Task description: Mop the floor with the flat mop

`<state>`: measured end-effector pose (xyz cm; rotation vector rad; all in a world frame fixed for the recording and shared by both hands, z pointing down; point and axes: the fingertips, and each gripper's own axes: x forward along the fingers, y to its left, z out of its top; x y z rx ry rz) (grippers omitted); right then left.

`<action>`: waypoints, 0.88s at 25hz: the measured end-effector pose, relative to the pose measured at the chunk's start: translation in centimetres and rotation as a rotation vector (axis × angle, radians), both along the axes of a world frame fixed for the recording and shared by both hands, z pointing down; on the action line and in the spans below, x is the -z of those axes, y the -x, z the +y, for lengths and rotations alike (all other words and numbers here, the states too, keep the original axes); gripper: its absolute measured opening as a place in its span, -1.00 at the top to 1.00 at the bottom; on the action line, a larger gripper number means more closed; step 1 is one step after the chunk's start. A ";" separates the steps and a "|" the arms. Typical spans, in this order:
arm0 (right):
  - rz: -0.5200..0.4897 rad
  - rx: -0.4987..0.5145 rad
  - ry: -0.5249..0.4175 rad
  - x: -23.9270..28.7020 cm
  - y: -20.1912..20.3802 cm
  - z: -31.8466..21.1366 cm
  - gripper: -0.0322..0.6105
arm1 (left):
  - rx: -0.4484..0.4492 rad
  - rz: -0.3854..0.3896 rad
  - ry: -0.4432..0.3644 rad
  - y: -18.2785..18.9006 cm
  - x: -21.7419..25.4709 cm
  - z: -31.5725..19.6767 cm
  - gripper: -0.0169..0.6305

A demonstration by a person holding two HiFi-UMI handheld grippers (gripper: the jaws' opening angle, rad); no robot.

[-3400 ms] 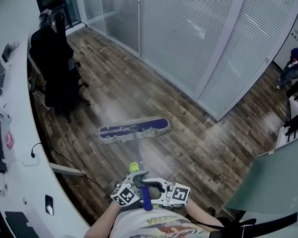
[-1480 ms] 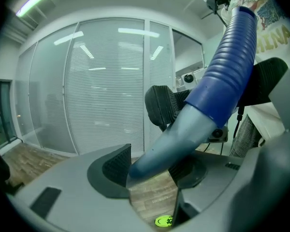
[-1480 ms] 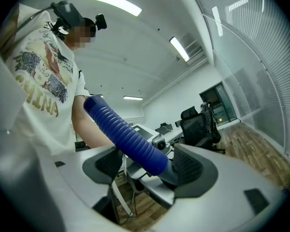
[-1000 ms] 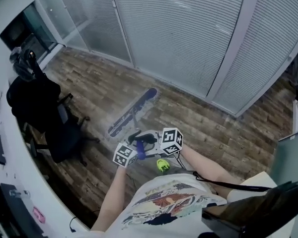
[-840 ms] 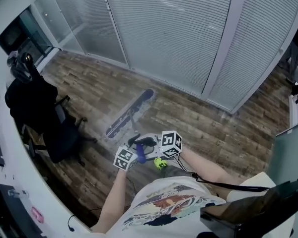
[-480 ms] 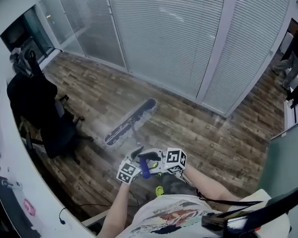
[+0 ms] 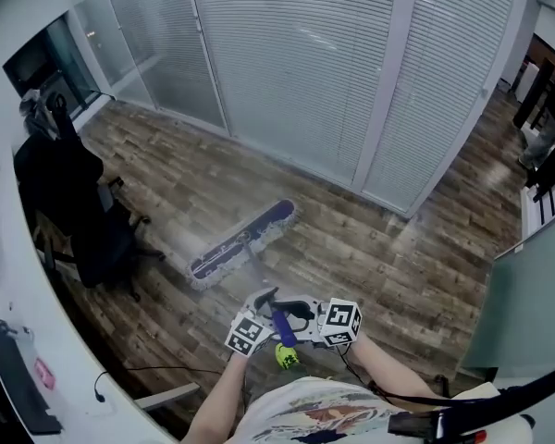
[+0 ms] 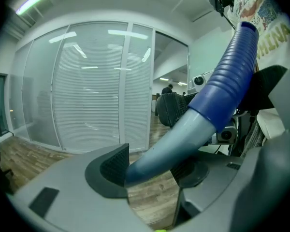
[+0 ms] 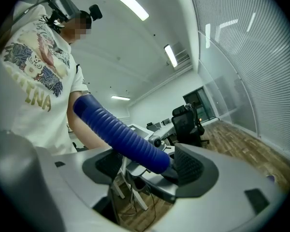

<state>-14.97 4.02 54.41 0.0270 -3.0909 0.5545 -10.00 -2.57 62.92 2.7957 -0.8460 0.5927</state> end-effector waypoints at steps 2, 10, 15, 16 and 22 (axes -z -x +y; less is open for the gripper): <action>0.000 -0.030 0.012 -0.3 -2.7 2.4 -0.03 | -0.016 -0.002 0.000 -2.7 -0.2 2.6 0.26; -0.056 -0.168 0.064 -0.2 -13.1 13.0 -0.02 | -0.062 0.044 -0.074 -12.9 0.2 13.7 0.26; -0.028 -0.170 0.059 -0.1 -16.9 20.1 -0.02 | -0.091 0.054 -0.106 -16.9 0.6 21.0 0.26; -0.007 -0.160 0.055 -0.2 -17.4 21.7 -0.02 | -0.098 0.051 -0.104 -17.5 0.5 22.6 0.26; 0.057 -0.136 0.027 -1.6 -17.9 28.2 -0.02 | -0.136 0.022 -0.098 -18.3 -0.9 29.0 0.26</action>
